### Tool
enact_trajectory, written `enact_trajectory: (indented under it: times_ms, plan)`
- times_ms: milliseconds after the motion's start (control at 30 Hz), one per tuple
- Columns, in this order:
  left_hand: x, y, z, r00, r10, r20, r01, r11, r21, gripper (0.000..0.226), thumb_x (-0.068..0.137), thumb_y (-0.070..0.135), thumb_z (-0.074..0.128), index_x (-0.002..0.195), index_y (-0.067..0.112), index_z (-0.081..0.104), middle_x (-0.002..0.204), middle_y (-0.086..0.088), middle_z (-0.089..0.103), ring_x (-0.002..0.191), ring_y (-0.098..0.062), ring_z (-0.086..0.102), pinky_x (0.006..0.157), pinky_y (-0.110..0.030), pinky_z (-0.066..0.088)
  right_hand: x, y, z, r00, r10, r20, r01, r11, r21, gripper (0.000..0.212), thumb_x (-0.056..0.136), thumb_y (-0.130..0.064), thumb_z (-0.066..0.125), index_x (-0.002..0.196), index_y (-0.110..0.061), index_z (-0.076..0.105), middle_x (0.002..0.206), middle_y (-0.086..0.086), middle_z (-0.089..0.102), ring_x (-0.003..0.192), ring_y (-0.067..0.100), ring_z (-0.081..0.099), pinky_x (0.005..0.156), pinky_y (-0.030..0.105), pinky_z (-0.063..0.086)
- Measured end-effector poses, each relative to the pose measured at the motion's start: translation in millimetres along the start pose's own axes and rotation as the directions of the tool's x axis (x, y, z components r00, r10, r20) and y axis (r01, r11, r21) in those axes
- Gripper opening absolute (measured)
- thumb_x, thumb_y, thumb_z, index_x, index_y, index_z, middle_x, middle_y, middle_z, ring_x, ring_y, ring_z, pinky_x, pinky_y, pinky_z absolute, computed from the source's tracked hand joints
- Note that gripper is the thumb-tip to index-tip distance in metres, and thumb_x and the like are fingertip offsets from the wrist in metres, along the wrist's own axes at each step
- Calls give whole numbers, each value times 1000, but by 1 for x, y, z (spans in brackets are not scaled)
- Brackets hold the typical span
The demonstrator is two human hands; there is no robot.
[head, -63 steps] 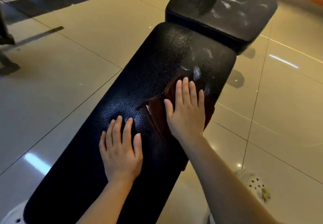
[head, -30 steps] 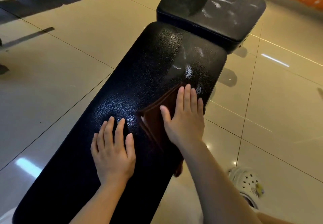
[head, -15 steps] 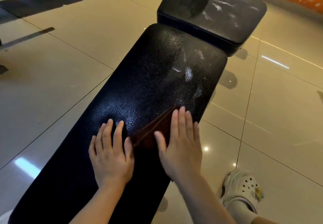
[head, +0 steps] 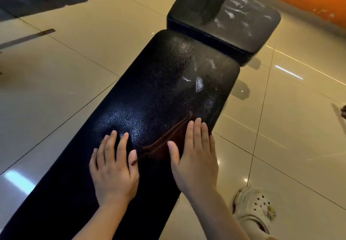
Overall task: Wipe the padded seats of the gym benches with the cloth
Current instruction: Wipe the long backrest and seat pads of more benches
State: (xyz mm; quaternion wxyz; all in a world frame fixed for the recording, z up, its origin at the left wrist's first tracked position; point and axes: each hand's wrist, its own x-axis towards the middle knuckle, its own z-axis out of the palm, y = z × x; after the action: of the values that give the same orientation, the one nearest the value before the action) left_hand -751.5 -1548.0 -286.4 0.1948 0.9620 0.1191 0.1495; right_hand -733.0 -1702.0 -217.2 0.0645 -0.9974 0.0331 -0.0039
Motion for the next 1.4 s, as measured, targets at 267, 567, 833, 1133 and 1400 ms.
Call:
enact_trajectory:
  times_ms: [267, 567, 833, 1133, 1400]
  plan:
    - [0, 0, 1, 1000, -14, -9, 14, 1000, -12, 53, 97, 43, 26, 141, 21, 44, 150, -9, 38, 140, -27, 29, 113, -51, 20, 92, 21, -27, 977, 215, -1, -215, 976, 24, 84, 97, -64, 16, 155, -9, -11, 162, 7, -19, 149, 19, -19, 122, 37, -8]
    - [2, 2, -1, 999, -15, -33, 15, 1000, -17, 53, 95, 41, 29, 140, 20, 46, 148, -9, 41, 138, -27, 31, 111, -49, 20, 3, 0, 11, 996, 31, -88, -31, 999, 11, 75, 97, -57, 20, 153, -7, 25, 161, 10, 20, 149, 22, 14, 119, 34, 4]
    - [0, 2, -1, 999, -23, -27, 22, 999, -39, 52, 96, 42, 27, 141, 21, 43, 149, -9, 38, 139, -25, 27, 112, -50, 18, 91, 31, -24, 987, 155, -37, -151, 984, 91, 77, 100, -58, 21, 156, -14, -10, 163, 2, -17, 149, 16, -17, 122, 33, -7]
    - [1, 3, -2, 999, -28, -20, 28, 999, -32, 53, 94, 41, 29, 140, 19, 46, 149, -10, 40, 139, -27, 30, 111, -53, 23, -1, -14, 23, 993, -58, -101, 61, 998, 21, 67, 97, -47, 28, 149, -5, 34, 158, 10, 30, 147, 24, 24, 117, 40, 13]
    - [0, 2, -2, 999, -26, -20, 25, 999, -33, 52, 96, 41, 28, 141, 20, 45, 149, -9, 38, 140, -25, 27, 113, -47, 16, 67, 25, -11, 996, 77, -40, -78, 997, -11, 77, 98, -62, 12, 155, -16, -11, 163, 2, -18, 148, 15, -18, 121, 33, -11]
